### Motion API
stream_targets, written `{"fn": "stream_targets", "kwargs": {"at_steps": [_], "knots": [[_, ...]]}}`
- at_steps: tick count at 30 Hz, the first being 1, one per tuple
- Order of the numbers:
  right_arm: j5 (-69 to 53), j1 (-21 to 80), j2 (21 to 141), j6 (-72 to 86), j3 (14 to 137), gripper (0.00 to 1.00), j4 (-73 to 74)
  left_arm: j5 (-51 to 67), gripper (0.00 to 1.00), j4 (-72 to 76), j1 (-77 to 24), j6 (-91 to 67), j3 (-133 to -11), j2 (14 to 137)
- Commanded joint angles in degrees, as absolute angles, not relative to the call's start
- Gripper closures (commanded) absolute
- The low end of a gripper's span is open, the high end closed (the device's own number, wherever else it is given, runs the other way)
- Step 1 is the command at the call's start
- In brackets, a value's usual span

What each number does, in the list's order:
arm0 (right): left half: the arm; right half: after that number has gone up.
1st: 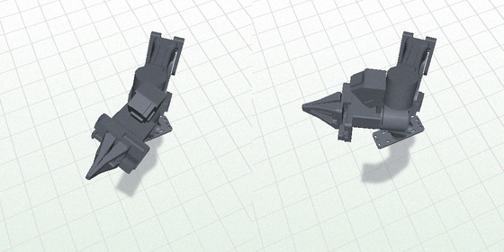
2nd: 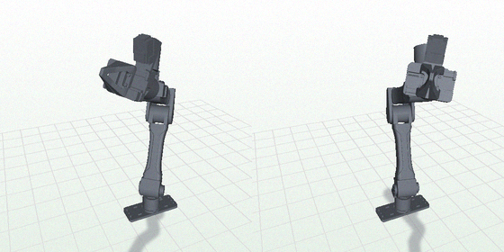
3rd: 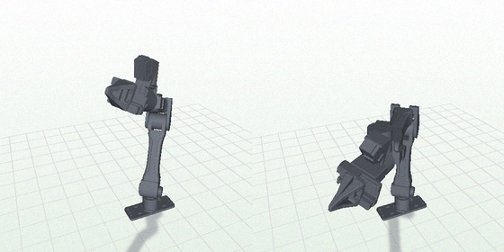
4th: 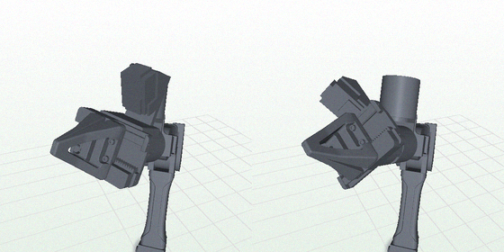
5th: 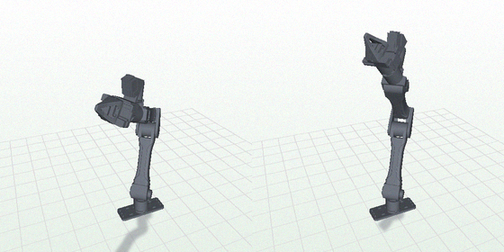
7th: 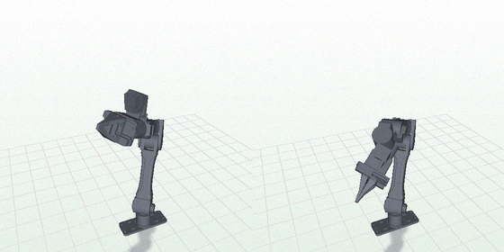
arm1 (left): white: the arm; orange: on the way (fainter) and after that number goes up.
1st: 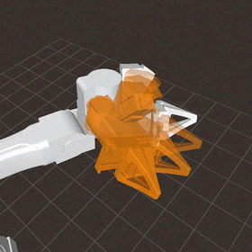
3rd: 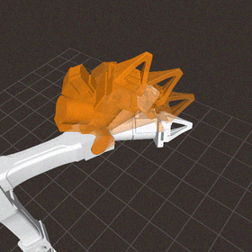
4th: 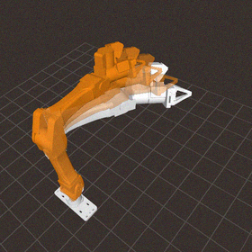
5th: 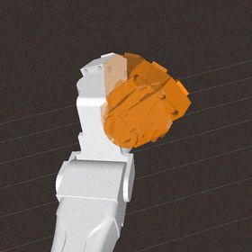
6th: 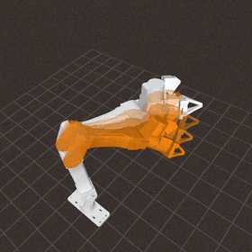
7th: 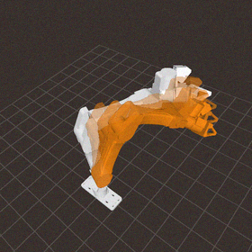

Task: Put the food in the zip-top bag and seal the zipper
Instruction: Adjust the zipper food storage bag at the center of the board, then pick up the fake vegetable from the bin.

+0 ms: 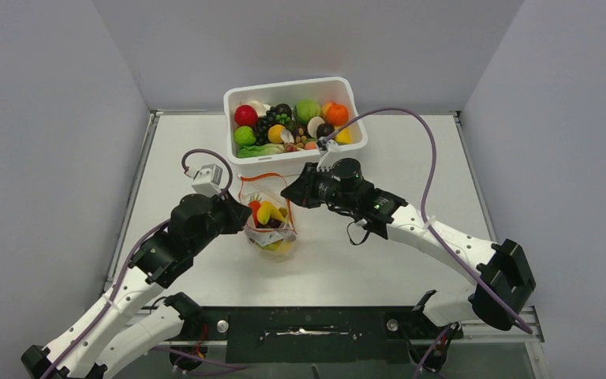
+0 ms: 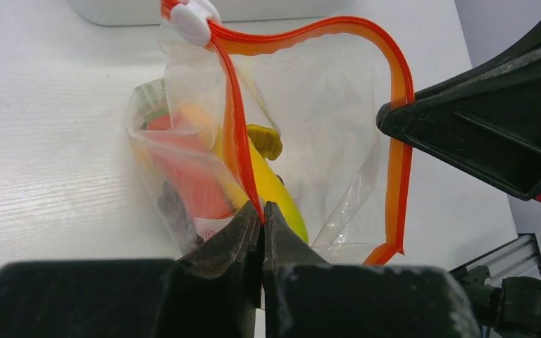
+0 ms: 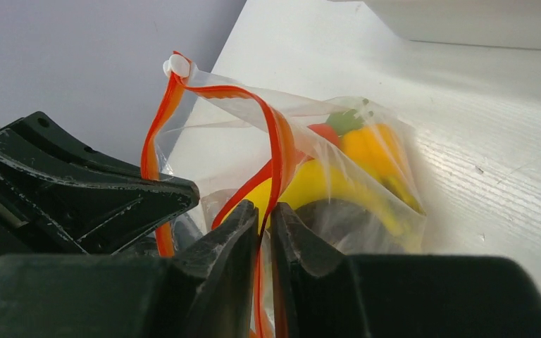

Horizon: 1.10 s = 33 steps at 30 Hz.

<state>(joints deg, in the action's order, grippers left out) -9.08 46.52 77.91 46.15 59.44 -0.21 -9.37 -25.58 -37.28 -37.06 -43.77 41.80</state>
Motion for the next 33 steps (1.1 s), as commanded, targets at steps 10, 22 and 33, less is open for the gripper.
{"fn": "stream_targets", "kwargs": {"at_steps": [10,22,33], "knots": [[-2.03,44.08,77.95,31.74,73.04,0.49,6.53,-9.4,1.0,-19.13,-36.89,-30.12,-41.9,39.73],[1.35,33.64,85.98,26.72,82.19,0.4,8.49,-5.73,1.0,-18.31,-36.91,-23.62,-41.24,37.54],[2.72,31.33,109.12,25.12,100.74,0.4,9.74,-4.09,1.0,-17.33,-36.9,-20.97,-38.89,34.68]]}}
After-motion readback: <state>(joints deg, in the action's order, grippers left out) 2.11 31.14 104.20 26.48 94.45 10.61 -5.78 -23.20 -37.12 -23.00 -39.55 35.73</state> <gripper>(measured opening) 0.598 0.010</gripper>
